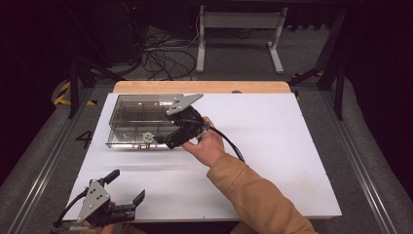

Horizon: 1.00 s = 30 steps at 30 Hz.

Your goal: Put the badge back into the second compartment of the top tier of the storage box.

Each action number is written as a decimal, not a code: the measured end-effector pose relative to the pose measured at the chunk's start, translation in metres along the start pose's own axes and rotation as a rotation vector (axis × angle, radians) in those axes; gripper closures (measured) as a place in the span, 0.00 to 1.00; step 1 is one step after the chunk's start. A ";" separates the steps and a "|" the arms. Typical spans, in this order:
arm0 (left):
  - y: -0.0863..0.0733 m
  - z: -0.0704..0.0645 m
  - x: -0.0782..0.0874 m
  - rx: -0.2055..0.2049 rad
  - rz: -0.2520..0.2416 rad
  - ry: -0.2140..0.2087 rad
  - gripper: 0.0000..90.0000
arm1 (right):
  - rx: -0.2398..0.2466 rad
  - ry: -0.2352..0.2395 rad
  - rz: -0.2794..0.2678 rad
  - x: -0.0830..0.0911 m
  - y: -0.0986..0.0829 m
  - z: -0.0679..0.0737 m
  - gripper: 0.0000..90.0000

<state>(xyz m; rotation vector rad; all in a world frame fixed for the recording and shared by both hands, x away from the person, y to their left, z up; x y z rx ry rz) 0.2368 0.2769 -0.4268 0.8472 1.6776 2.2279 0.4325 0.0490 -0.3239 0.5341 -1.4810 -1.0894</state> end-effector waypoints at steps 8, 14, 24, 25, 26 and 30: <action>0.001 0.000 -0.003 0.002 -0.004 -0.010 0.02 | 0.005 -0.028 -0.030 0.029 -0.007 0.001 0.11; 0.003 0.000 -0.007 -0.006 -0.002 -0.017 0.02 | -0.008 -0.046 -0.059 0.053 -0.016 0.000 0.08; 0.003 0.001 -0.011 -0.001 -0.005 -0.025 0.02 | -0.043 -0.067 -0.089 0.088 -0.041 -0.004 0.05; 0.004 0.001 -0.011 -0.001 -0.006 -0.026 0.02 | -0.048 -0.072 -0.091 0.091 -0.045 -0.004 0.04; 0.004 0.001 -0.011 -0.001 -0.006 -0.027 0.02 | -0.049 -0.080 -0.094 0.094 -0.048 -0.005 0.03; 0.004 0.001 -0.011 -0.003 -0.006 -0.026 0.02 | -0.066 -0.094 -0.116 0.109 -0.062 -0.008 0.03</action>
Point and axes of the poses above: each handheld gripper's, and its own axes: x roughly backward along the jaws, y roughly out of its top, z roughly to its left, the point moved 1 cm from there along -x, roughly forward along the jaws, and after that the axes turned 8 degrees about -x, right-handed, at the moved point
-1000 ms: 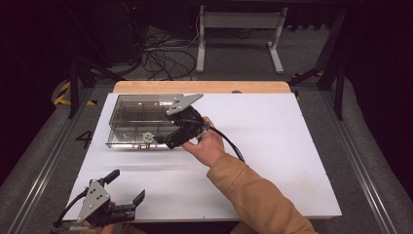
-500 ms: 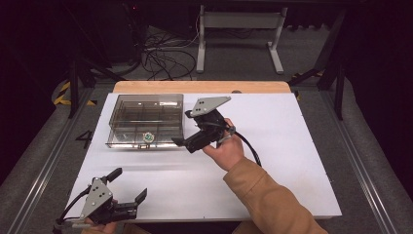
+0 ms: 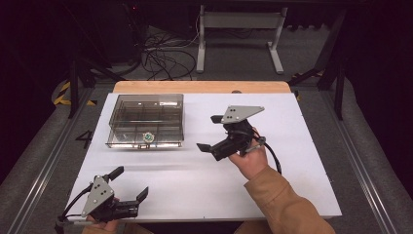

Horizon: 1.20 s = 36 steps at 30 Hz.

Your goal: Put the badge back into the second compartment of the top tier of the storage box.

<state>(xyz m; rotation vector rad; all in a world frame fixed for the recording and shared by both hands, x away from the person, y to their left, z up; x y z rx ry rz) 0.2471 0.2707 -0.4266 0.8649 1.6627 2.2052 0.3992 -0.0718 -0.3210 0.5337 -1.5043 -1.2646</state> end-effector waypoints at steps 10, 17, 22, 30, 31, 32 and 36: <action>0.000 -0.001 0.000 -0.004 0.000 0.004 0.02 | -0.035 -0.047 -0.076 0.047 -0.044 -0.015 0.03; 0.001 -0.001 -0.001 0.001 0.000 0.005 0.02 | -0.084 -0.087 -0.100 0.074 -0.077 -0.024 0.03; 0.001 -0.001 -0.001 -0.001 0.000 0.008 0.02 | -0.141 -0.086 -0.106 0.087 -0.104 -0.029 0.03; 0.000 0.001 -0.002 0.010 -0.016 -0.003 0.02 | -0.194 -0.110 -0.083 0.094 -0.146 -0.029 0.03; 0.000 0.001 -0.002 0.007 -0.014 -0.003 0.02 | -0.197 -0.114 -0.083 0.094 -0.151 -0.029 0.03; 0.000 0.000 -0.002 0.005 -0.011 -0.003 0.02 | -0.199 -0.123 -0.083 0.094 -0.156 -0.028 0.03; 0.001 -0.001 -0.002 -0.006 -0.011 0.001 0.02 | -0.207 -0.133 -0.088 0.093 -0.169 -0.024 0.03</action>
Point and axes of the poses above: each handheld gripper's, and its own axes: x roughly backward along the jaws, y roughly out of its top, z roughly to its left, the point moved 1 cm from there along -x, roughly forward along the jaws, and after that the axes turned 8 degrees about -x, right-handed, at the moved point
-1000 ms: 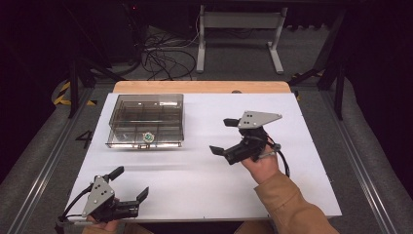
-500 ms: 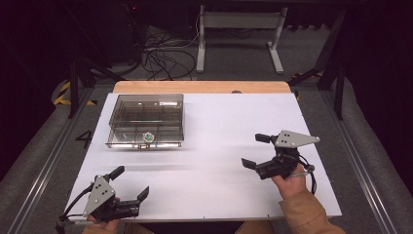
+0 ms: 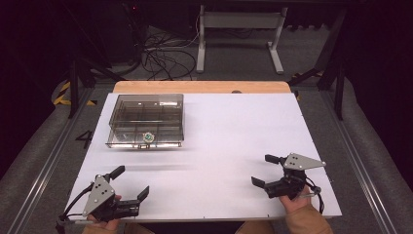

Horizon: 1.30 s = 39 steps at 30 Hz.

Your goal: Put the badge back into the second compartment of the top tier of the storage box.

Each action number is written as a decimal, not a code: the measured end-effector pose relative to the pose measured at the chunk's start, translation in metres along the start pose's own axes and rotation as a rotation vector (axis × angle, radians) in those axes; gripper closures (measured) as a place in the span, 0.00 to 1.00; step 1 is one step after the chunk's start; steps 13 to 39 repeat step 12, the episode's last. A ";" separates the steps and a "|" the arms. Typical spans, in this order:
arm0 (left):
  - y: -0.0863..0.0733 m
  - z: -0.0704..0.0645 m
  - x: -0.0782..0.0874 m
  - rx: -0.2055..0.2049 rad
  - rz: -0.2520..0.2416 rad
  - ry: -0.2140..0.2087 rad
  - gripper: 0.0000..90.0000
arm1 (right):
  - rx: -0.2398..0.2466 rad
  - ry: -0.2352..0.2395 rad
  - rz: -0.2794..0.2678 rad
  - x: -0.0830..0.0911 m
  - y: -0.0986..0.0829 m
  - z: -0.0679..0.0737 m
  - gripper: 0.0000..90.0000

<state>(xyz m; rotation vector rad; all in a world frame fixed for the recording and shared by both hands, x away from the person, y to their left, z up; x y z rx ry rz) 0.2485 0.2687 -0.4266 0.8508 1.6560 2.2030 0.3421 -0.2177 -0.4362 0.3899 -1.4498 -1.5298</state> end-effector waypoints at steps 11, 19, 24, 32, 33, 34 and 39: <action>0.000 0.000 -0.001 -0.012 0.019 0.012 0.02 | 0.031 -0.037 -0.015 0.002 -0.003 -0.002 0.03; 0.000 0.000 -0.002 -0.007 0.022 0.013 0.02 | 0.031 -0.033 -0.022 0.002 -0.002 -0.001 0.03; 0.000 0.000 -0.002 -0.007 0.022 0.013 0.02 | 0.031 -0.033 -0.022 0.002 -0.002 -0.001 0.03; 0.000 0.000 -0.002 -0.007 0.022 0.013 0.02 | 0.031 -0.033 -0.022 0.002 -0.002 -0.001 0.03; 0.000 0.000 -0.002 -0.007 0.022 0.013 0.02 | 0.031 -0.033 -0.022 0.002 -0.002 -0.001 0.03; 0.000 0.000 -0.002 -0.007 0.022 0.013 0.02 | 0.031 -0.033 -0.022 0.002 -0.002 -0.001 0.03; 0.000 0.000 -0.002 -0.007 0.022 0.013 0.02 | 0.031 -0.033 -0.022 0.002 -0.002 -0.001 0.03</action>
Point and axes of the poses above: each handheld gripper's, and its own axes: x roughly backward along the jaws, y roughly out of its top, z roughly to its left, the point moved 1 cm from there along -x, roughly forward along the jaws, and after that the axes turned 8 degrees about -x, right-handed, at the moved point
